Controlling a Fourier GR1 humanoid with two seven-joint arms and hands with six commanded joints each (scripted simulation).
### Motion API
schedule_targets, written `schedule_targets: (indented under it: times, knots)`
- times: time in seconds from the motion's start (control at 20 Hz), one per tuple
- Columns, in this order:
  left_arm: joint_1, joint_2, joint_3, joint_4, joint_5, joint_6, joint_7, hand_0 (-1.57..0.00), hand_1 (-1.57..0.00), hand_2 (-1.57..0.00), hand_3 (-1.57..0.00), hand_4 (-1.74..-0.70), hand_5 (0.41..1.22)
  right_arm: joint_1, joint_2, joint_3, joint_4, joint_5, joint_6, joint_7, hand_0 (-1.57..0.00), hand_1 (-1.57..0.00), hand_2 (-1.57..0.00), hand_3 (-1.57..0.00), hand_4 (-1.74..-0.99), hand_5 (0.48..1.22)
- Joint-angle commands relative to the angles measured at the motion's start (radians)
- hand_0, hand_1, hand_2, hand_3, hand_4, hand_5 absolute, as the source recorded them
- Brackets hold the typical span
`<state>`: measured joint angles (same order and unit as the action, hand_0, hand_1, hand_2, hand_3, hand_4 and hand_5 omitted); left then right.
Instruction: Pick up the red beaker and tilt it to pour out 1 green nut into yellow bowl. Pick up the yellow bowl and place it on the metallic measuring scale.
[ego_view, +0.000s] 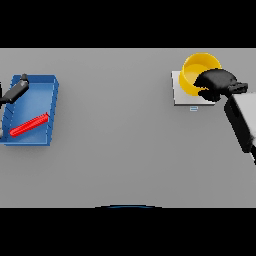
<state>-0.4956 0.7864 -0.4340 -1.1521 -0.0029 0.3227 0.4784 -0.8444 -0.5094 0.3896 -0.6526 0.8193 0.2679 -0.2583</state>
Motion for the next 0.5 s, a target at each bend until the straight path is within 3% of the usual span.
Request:
schedule_targets:
  times: [0.0,0.15,0.2,0.3,0.35,0.45]
  knots:
    - [0.0,-0.003,-0.001,0.007,-0.004,0.004,-0.001,0.0,0.0,0.0,0.0,-0.73,0.673,-0.006,0.002,-0.002,0.011,-0.003,-0.002,-0.013,-1.57,-1.57,-1.34,-1.4,-1.741,1.221]
    - [-0.024,-0.01,-0.005,0.03,-0.009,-0.006,0.0,0.0,0.0,0.0,0.0,-0.72,0.668,-0.015,0.017,-0.004,0.03,-0.007,-0.006,-0.013,-1.46,-1.57,-1.34,-1.45,-1.741,1.221]
    - [-0.023,-0.012,-0.005,0.034,-0.008,-0.008,-0.01,0.0,0.0,0.0,0.0,-0.72,0.667,-0.012,0.016,-0.004,0.037,-0.006,-0.015,-0.02,-1.45,-1.5,-1.38,-1.39,-1.734,1.221]
    - [-0.025,-0.014,-0.007,0.04,-0.011,-0.006,-0.004,0.0,0.0,0.0,0.0,-0.72,0.671,-0.014,0.018,-0.009,0.036,-0.014,-0.005,-0.011,-1.49,-1.48,-1.45,-1.1,-1.737,1.221]
    - [-0.021,-0.01,-0.006,0.033,-0.01,-0.007,-0.008,0.0,0.0,0.0,0.0,-0.72,0.671,-0.019,0.013,-0.011,0.037,-0.015,0.004,-0.016,-1.44,-1.34,-1.29,-0.99,-1.688,1.221]
    - [-0.012,-0.011,-0.008,0.032,-0.012,-0.003,-0.01,0.0,0.0,0.0,0.0,-0.72,0.668,-0.01,0.01,-0.003,0.02,-0.008,0.01,-0.004,-0.99,-0.88,-0.92,-0.8,-1.629,1.08]
